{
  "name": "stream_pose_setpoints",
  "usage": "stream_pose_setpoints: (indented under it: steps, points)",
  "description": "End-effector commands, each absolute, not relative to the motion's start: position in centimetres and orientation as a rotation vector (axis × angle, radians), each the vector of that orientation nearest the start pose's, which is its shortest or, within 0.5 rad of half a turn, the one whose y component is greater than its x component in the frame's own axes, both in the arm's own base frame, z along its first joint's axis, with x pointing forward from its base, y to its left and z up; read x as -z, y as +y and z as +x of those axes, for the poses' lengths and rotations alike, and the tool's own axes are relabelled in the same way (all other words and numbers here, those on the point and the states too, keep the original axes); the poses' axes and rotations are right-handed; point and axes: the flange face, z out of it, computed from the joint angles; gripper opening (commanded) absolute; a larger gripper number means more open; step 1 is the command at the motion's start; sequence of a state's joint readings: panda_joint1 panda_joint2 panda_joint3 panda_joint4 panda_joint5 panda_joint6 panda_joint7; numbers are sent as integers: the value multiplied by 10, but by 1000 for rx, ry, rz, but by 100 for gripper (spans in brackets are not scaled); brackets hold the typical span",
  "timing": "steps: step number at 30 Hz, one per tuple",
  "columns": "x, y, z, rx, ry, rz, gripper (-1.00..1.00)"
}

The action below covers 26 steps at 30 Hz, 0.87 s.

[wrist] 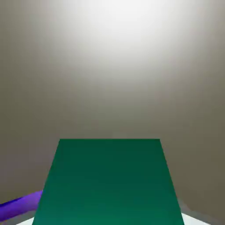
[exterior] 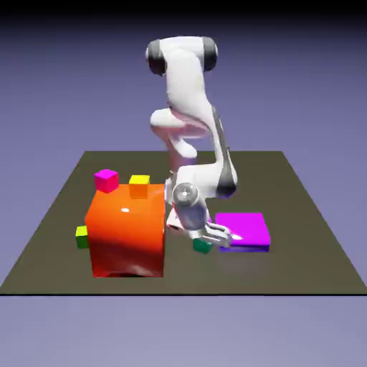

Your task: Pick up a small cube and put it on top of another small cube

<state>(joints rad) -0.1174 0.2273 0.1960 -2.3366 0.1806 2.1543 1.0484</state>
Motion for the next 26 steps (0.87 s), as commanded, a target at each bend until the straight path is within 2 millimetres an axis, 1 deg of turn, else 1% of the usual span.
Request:
stream_pose_setpoints:
  steps: [1, 3, 4, 6, 8, 10, 12, 13, 15, 16, 17, 21, 22, 23, 24, 26]
  points:
    - [-239, 44, 478, -629, 1600, -2709, -100]
    - [-288, 39, 494, -497, 1535, -2765, -100]
    - [-307, 20, 495, -486, 1609, -2723, -100]
    - [-340, -26, 489, -501, 1805, -2583, -100]
    - [-374, -69, 476, -519, 1980, -2425, -100]
    - [-408, -109, 457, -540, 2131, -2254, -100]
    - [-440, -146, 432, -564, 2256, -2074, -100]
    - [-448, -164, 416, -608, 2324, -1950, -100]
    - [-460, -198, 383, -705, 2432, -1691, -100]
    - [-449, -207, 373, -778, 2467, -1575, -100]
    - [-449, -207, 373, -778, 2467, -1575, -100]
    - [-395, -187, 366, -778, 2466, -1575, -100]
    - [-386, -183, 364, -778, 2467, -1575, -100]
    - [-386, -183, 364, -778, 2467, -1575, 100]
    - [-386, -183, 364, -778, 2467, -1575, 100]
    - [-412, -193, 370, -778, 2466, -1575, 100]
